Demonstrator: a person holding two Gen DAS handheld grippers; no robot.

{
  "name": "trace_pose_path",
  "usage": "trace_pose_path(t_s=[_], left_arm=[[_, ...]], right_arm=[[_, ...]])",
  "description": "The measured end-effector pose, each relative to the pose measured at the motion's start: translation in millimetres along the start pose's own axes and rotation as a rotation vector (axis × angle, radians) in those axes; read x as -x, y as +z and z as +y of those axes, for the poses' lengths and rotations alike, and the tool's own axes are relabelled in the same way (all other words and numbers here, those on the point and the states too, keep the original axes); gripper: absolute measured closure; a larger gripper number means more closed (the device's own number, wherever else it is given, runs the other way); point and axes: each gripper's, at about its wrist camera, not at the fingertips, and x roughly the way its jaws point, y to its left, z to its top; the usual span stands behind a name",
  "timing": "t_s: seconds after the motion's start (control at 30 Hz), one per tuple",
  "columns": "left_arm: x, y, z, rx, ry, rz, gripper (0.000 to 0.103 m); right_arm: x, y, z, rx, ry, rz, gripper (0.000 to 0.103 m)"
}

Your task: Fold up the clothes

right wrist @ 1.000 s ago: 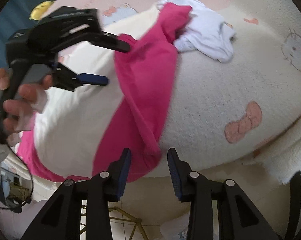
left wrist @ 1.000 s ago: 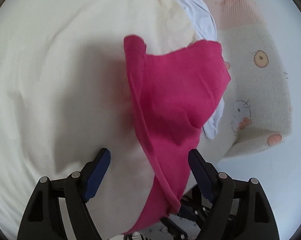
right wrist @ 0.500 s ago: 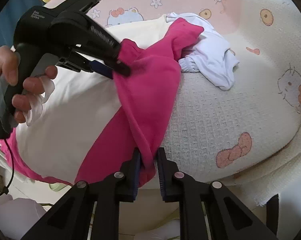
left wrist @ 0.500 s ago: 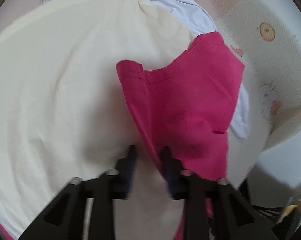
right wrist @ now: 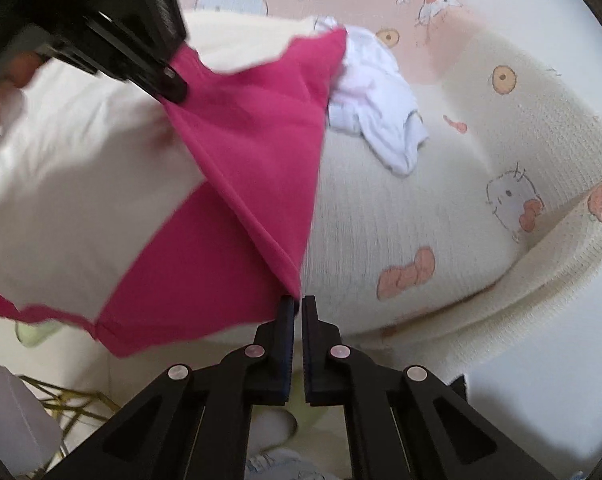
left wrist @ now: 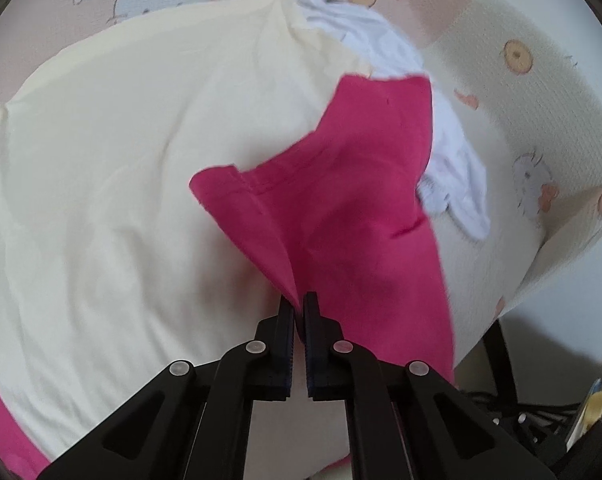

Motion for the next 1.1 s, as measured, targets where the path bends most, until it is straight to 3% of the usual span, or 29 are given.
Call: trace_pose_path(t_s=[0.17, 0.23, 0.37, 0.53, 0.7, 0.77, 0.83, 0.9, 0.97, 1.0, 1.03, 1.07, 1.1], left_arm=[[-4, -9, 10, 0.023, -0.035, 0.036, 0.100], [-5, -10, 12, 0.029, -0.057, 0.046, 0.100], [9, -5, 25, 0.125, -0.222, -0.010, 0.099], [7, 7, 49, 0.276, -0.383, 0.065, 0.098], [6, 12, 58, 0.334, -0.416, 0.109, 0.097], [24, -28, 76, 0.353, -0.433, 0.120, 0.097], [22, -30, 82, 0.373, -0.452, 0.127, 0.097], [19, -33, 87, 0.393, -0.470, 0.133, 0.097], [17, -36, 91, 0.416, -0.485, 0.146, 0.097], [15, -38, 94, 0.428, -0.491, 0.154, 0.096], [14, -40, 96, 0.437, -0.491, 0.159, 0.093], [13, -42, 100, 0.444, -0.484, 0.165, 0.079], [14, -45, 104, 0.455, -0.482, 0.165, 0.052]], right_arm=[[-10, -4, 6, 0.040, -0.024, 0.040, 0.103], [-8, -4, 5, 0.023, 0.007, 0.039, 0.103], [-4, -1, -23, -0.121, 0.115, 0.008, 0.103], [-5, -7, -64, -0.313, 0.221, 0.022, 0.102], [-5, -9, -78, -0.363, 0.254, 0.041, 0.101], [-4, -8, -79, -0.366, 0.268, 0.035, 0.101], [-3, -7, -78, -0.372, 0.294, 0.026, 0.100], [-1, -6, -76, -0.366, 0.318, 0.009, 0.093], [1, -5, -72, -0.354, 0.340, -0.011, 0.070], [2, -4, -70, -0.348, 0.351, -0.021, 0.066], [3, -3, -68, -0.342, 0.361, -0.033, 0.062], [3, -2, -68, -0.335, 0.370, -0.048, 0.062], [3, 0, -67, -0.332, 0.375, -0.060, 0.062]])
